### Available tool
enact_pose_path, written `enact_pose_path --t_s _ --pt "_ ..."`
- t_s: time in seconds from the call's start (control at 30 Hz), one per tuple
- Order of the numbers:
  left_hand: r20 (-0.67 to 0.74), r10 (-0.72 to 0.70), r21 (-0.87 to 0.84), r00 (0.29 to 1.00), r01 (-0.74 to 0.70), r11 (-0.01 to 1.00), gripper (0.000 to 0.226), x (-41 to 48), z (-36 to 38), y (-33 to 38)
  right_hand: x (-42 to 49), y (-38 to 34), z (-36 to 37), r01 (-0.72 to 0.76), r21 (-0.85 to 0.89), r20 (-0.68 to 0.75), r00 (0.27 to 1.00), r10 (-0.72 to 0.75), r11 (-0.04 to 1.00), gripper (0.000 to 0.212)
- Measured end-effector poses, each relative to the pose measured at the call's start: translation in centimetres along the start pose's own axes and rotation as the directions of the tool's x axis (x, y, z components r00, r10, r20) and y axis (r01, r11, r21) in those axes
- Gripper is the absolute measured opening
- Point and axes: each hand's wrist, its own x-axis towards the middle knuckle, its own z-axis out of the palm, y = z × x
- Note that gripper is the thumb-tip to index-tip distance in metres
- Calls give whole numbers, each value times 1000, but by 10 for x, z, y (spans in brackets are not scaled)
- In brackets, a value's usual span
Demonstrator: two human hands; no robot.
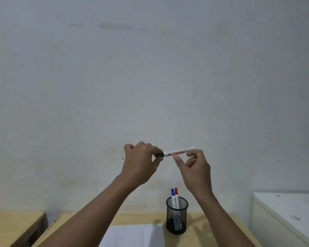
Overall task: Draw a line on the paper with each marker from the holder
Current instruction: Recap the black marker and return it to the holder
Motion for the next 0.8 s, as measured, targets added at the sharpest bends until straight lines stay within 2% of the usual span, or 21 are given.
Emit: enact_pose_path --t_s 0.07,0.17,0.27,0.37,0.47,0.53,0.63,0.73,0.8 --pt "46 33 16 998 -34 999 21 6 7 5 1 12 0 210 -185 103 976 -193 960 33" --pt "87 69 -34 994 -67 997 24 13 23 14 7 27 3 319 -258 199 941 -273 912 24" --pt "111 35 -116 993 -22 993 24 17 44 17 15 45 8 284 -212 216 947 -239 935 15" --pt "158 -37 -207 987 70 976 25 13 67 13 21 68 14 164 -150 253 960 -123 975 8" --pt "229 -105 -208 968 154 966 30 4 94 1 26 91 17 56 -135 260 965 -19 989 15" --pt "346 -122 -141 930 180 974 44 -5 115 -9 27 104 19 18 -162 285 958 30 987 35" --pt "543 -142 -65 828 210 976 77 -22 144 -20 29 127 22 12 -217 324 944 60 976 61" --pt "678 -158 3 718 212 977 104 -35 165 -25 32 148 28 12 -293 388 915 107 956 58" --pt "731 -153 15 664 210 978 109 -41 175 -26 32 158 32 8 -336 432 890 147 942 53"
